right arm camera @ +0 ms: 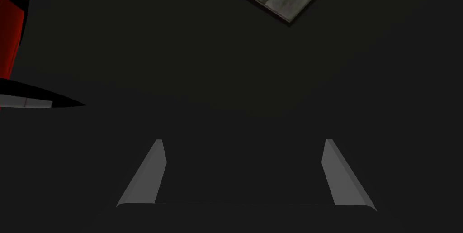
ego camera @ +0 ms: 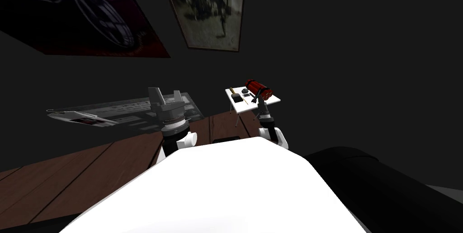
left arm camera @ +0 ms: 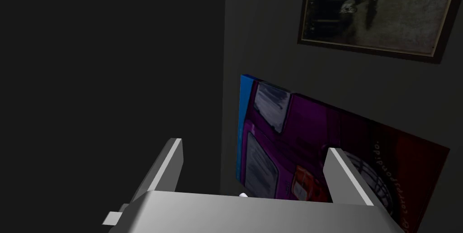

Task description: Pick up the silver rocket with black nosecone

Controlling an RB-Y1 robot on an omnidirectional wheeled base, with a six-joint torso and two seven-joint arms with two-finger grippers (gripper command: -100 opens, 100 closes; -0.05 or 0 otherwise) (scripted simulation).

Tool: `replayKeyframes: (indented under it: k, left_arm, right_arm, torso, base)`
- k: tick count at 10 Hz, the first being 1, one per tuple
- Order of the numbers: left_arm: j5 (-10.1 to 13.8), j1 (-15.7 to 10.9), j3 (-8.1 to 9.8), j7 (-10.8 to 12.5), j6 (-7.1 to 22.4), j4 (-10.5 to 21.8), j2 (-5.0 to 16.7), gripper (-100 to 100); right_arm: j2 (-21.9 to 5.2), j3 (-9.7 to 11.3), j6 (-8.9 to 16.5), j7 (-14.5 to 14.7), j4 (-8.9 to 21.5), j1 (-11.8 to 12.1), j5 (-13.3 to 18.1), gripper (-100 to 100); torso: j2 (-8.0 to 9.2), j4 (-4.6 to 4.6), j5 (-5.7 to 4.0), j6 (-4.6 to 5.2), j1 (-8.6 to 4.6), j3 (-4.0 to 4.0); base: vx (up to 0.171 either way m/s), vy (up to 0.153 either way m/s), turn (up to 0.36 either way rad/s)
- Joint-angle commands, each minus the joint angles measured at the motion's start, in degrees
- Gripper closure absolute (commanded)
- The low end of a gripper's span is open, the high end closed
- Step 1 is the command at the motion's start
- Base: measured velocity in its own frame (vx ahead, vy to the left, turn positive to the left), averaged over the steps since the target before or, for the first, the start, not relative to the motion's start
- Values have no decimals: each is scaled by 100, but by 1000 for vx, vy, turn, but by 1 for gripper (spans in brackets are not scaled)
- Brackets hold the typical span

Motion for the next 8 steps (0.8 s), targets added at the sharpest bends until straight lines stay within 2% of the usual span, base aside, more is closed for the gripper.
replayKeyframes:
  k: [1, 4, 7, 8]
  left_arm:
    - [0, 0, 0, 0, 0, 0, 0, 0]
    - [0, 0, 0, 0, 0, 0, 0, 0]
    - [0, 1, 1, 0, 0, 0, 1, 0]
    - [0, 1, 1, 0, 0, 0, 1, 0]
  right_arm:
    - [-42, -92, 94, 233, 255, -47, 264, -100]
    - [-102, -278, 292, 637, 641, -78, 719, -100]
    - [-180, -525, 489, 1023, 1053, -135, 1099, -100]
    - [-180, -525, 489, 1023, 1059, -135, 1099, -100]
  torso:
    - [0, 0, 0, 0, 0, 0]
    - [-13, -3, -3, 0, -11, -7]
    - [-39, -8, -4, 0, -16, -22]
    - [-42, -9, -3, 0, -15, -24]
  base:
    - [-89, 149, 19]
    - [-70, 144, 14]
    - [-2, 132, 2]
    - [16, 89, -9]
